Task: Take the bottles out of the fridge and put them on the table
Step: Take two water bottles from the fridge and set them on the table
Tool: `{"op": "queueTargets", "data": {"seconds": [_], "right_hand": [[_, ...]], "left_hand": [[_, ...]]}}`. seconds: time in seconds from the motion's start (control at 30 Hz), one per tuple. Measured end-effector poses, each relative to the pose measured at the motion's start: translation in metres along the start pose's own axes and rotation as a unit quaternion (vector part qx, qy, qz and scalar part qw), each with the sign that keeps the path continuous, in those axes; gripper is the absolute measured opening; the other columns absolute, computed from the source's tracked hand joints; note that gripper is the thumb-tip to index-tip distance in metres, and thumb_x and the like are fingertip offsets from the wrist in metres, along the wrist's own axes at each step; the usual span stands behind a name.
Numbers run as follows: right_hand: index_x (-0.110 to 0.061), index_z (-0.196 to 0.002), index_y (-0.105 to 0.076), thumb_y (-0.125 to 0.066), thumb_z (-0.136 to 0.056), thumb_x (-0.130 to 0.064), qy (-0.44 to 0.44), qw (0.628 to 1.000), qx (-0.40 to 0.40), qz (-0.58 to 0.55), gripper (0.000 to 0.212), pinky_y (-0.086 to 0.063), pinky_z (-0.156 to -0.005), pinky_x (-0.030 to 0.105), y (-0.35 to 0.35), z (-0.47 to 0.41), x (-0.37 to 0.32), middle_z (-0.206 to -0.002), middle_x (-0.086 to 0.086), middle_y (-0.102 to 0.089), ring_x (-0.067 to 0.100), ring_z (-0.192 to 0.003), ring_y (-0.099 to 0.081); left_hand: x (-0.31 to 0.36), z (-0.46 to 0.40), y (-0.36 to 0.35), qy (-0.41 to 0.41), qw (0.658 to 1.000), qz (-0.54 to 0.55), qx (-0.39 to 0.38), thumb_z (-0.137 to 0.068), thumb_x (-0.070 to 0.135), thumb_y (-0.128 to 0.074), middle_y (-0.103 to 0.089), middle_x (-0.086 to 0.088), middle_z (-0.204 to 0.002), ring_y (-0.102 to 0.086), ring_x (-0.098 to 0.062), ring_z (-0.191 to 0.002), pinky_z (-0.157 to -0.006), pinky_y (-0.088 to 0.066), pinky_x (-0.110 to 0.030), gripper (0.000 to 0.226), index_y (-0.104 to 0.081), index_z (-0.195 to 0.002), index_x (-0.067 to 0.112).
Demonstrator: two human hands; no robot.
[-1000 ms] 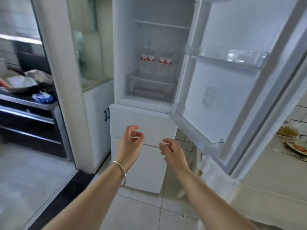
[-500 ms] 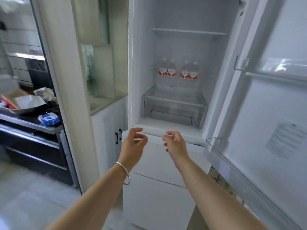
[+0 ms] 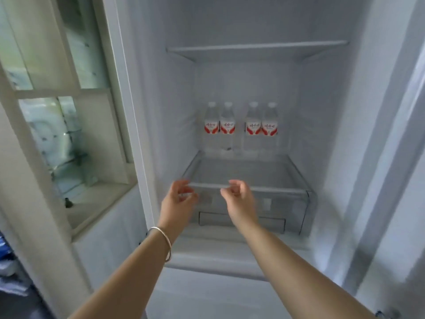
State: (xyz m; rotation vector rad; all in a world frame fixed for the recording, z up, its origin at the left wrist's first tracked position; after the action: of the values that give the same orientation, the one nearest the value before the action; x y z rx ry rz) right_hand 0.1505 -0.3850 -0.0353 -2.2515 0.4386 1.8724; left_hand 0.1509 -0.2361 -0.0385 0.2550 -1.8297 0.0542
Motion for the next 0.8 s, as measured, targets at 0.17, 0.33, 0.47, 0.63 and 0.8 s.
{"op": "queueTargets", "data": {"seconds": [0.17, 0.33, 0.47, 0.63, 0.8], "right_hand": [[-0.016, -0.109, -0.053, -0.058, -0.086, -0.014, 0.018, 0.998, 0.046, 0.032, 0.023, -0.037, -0.054, 0.003, -0.012, -0.076, 0.003, -0.078, -0.012, -0.051, 0.008, -0.071, -0.051], [-0.016, -0.112, -0.053, -0.062, -0.085, -0.018, 0.015, 0.998, 0.067, 0.015, 0.028, -0.048, -0.081, 0.032, -0.029, -0.14, 0.008, -0.087, -0.009, -0.057, 0.018, -0.089, -0.057], [-0.015, -0.128, -0.046, -0.061, -0.086, -0.021, 0.018, 0.998, 0.037, 0.037, 0.045, -0.04, -0.086, 0.028, -0.034, -0.187, 0.006, -0.118, 0.002, -0.057, 0.017, -0.104, -0.054], [-0.019, -0.142, -0.032, -0.063, -0.086, -0.026, 0.017, 1.0, -0.002, 0.022, 0.064, -0.036, -0.095, 0.026, -0.04, -0.242, 0.01, -0.14, 0.001, -0.042, 0.017, -0.124, -0.044], [-0.017, -0.145, -0.025, -0.068, -0.082, -0.028, 0.014, 1.0, 0.016, 0.016, 0.078, -0.032, -0.111, 0.036, -0.05, -0.29, 0.02, -0.15, 0.002, -0.033, 0.018, -0.135, -0.035]], "left_hand": [[-0.008, -0.091, -0.039, -0.004, 0.999, 0.044, -0.003, -0.082, 0.006, -0.062, -0.057, 0.007, -0.082, -0.054, -0.015, -0.07, -0.066, -0.044, -0.027, 0.028, -0.054, -0.105, 0.02], [-0.011, -0.164, -0.081, 0.003, 0.997, 0.063, -0.041, -0.083, 0.007, -0.06, -0.059, -0.001, -0.091, -0.058, -0.019, -0.083, -0.073, -0.046, -0.032, 0.027, -0.052, -0.105, 0.021], [-0.009, -0.202, -0.114, -0.022, 0.996, 0.084, -0.015, -0.082, 0.011, -0.061, -0.061, 0.003, -0.093, -0.063, -0.019, -0.091, -0.085, -0.05, -0.035, 0.025, -0.054, -0.101, 0.026], [-0.015, -0.235, -0.137, -0.062, 0.993, 0.084, 0.061, -0.083, 0.01, -0.063, -0.051, 0.0, -0.115, -0.053, -0.01, -0.098, -0.086, -0.043, -0.021, 0.035, -0.054, -0.117, 0.015], [-0.036, -0.273, -0.144, -0.036, 0.992, 0.041, 0.112, -0.084, 0.021, -0.066, -0.032, -0.001, -0.127, -0.043, -0.015, -0.117, -0.103, -0.036, -0.028, 0.055, -0.042, -0.133, 0.012]]}}
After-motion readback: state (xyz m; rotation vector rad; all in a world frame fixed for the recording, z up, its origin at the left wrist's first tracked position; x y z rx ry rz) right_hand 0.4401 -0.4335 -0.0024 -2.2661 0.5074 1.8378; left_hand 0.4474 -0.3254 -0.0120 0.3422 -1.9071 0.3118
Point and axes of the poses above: each hand's wrist, its own z-axis away from the middle knuckle, its own y-axis out of the back of the hand, x = y × z, the point moved 1 cm from there along -z, towards the middle knuckle
